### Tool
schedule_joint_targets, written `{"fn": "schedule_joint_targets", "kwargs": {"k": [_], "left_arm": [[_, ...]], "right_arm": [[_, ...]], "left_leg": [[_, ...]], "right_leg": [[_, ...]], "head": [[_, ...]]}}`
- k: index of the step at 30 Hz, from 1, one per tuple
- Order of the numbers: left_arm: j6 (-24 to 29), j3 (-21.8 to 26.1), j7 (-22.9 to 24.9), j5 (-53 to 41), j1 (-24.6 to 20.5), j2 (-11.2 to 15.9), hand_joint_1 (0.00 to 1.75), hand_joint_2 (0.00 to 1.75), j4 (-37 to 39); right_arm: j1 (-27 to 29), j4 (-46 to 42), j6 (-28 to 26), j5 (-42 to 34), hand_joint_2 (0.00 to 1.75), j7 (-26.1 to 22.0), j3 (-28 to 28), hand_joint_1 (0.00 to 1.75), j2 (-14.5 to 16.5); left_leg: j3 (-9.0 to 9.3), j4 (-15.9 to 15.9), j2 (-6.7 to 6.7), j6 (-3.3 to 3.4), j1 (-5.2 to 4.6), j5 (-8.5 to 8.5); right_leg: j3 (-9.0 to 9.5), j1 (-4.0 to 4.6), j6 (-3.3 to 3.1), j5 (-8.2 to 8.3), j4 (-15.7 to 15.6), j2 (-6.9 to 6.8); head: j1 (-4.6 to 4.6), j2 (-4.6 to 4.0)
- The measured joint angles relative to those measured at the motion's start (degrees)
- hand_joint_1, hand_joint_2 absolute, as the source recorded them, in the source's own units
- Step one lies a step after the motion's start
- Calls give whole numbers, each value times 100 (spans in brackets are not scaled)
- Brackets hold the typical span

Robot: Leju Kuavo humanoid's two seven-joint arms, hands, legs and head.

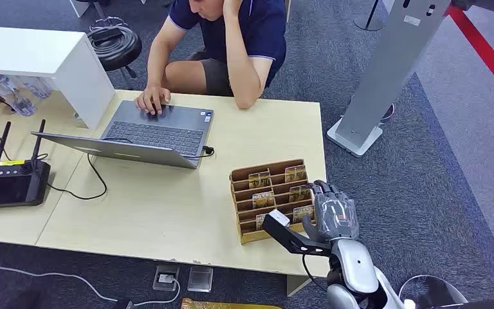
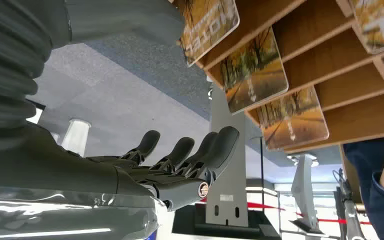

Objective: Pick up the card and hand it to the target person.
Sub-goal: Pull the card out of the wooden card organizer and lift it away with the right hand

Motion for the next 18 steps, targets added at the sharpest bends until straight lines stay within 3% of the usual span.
{"fn": "schedule_joint_targets", "kwargs": {"k": [2, 6, 18], "left_arm": [[-1, 0, 1, 1, -1, 0, 0, 0, 0], [-5, 0, 7, 7, -2, 0, 0, 0, 0], [-12, -49, 10, 3, -4, 0, 0, 0, 0]], "right_arm": [[-11, 55, -8, -13, 175, -14, 6, 78, 14], [-28, 273, -38, -93, 175, -62, 27, 123, 56], [-120, 612, -219, -194, 175, -84, 102, 120, 126]], "left_leg": [[0, 0, 0, 0, 0, 0], [0, 0, -2, 0, 0, 0], [4, 0, 0, 0, 0, 0]], "right_leg": [[0, 0, 0, 0, 0, 0], [0, 0, 0, 0, 0, -1], [1, 0, 0, 0, 0, 0]], "head": [[-1, 0], [-1, 0], [-1, 0]]}}
